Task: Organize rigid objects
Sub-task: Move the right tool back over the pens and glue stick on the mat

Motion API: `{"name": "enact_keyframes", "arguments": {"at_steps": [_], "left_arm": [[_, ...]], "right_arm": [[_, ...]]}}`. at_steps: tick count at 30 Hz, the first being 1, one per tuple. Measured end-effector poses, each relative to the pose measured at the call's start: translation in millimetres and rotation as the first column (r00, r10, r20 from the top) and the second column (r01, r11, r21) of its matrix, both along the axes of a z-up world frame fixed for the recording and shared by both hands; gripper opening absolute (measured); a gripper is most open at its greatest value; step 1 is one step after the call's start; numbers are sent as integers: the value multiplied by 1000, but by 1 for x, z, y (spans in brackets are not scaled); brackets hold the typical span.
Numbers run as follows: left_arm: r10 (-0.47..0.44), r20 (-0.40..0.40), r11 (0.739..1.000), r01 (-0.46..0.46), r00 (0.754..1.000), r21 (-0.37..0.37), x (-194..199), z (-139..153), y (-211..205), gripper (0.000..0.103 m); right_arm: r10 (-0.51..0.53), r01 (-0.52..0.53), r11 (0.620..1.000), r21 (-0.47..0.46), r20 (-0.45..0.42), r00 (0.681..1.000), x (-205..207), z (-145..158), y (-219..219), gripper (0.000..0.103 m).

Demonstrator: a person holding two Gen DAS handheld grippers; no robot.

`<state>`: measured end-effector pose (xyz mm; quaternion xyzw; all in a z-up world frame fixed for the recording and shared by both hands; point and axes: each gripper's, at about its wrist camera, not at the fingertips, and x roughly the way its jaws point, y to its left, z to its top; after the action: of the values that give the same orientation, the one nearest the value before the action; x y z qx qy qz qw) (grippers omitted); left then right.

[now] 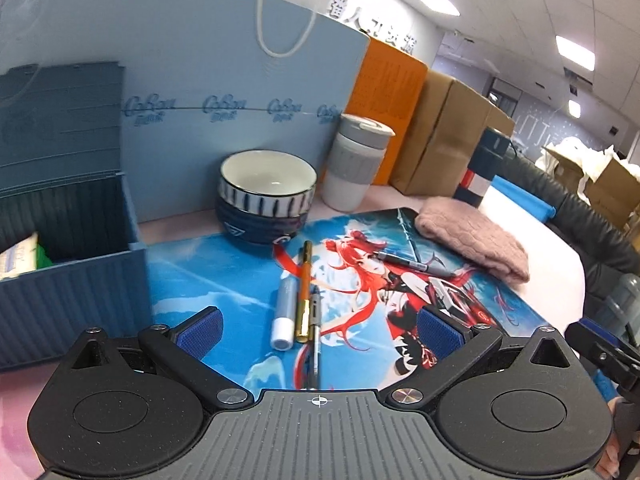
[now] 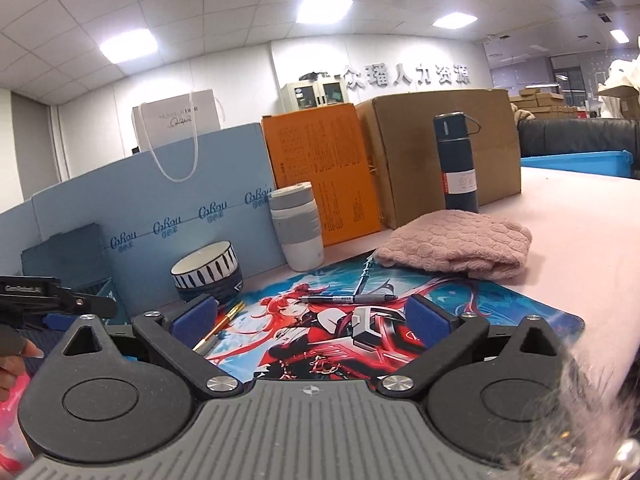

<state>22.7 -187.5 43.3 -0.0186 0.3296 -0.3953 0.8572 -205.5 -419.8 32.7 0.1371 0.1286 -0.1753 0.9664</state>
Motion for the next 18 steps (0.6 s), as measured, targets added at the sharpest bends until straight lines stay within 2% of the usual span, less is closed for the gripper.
{"name": "enact_keyframes", "arguments": {"at_steps": [2, 7, 12, 15, 18], "left_arm": [[-14, 2, 1000, 14, 1000, 3, -1, -1, -7, 103], [-16, 73, 1000, 16, 997, 13, -11, 5, -8, 103], [18, 99, 999, -22, 995, 48, -12, 8, -2, 103], [17, 107, 997, -25, 994, 76, -12, 8, 0, 103], [19, 112, 993, -32, 994, 114, -10, 6, -1, 103]], "right_arm": [[22, -22, 1000, -14, -15, 1000, 6, -3, -3, 103], [41, -41, 999, -7, -33, 999, 23, -17, -15, 103], [73, -73, 997, -2, -73, 995, 41, -33, -22, 103], [157, -160, 987, -24, -97, 983, 55, -41, -25, 103], [256, -272, 958, -96, -150, 955, 70, -45, -22, 103]]}}
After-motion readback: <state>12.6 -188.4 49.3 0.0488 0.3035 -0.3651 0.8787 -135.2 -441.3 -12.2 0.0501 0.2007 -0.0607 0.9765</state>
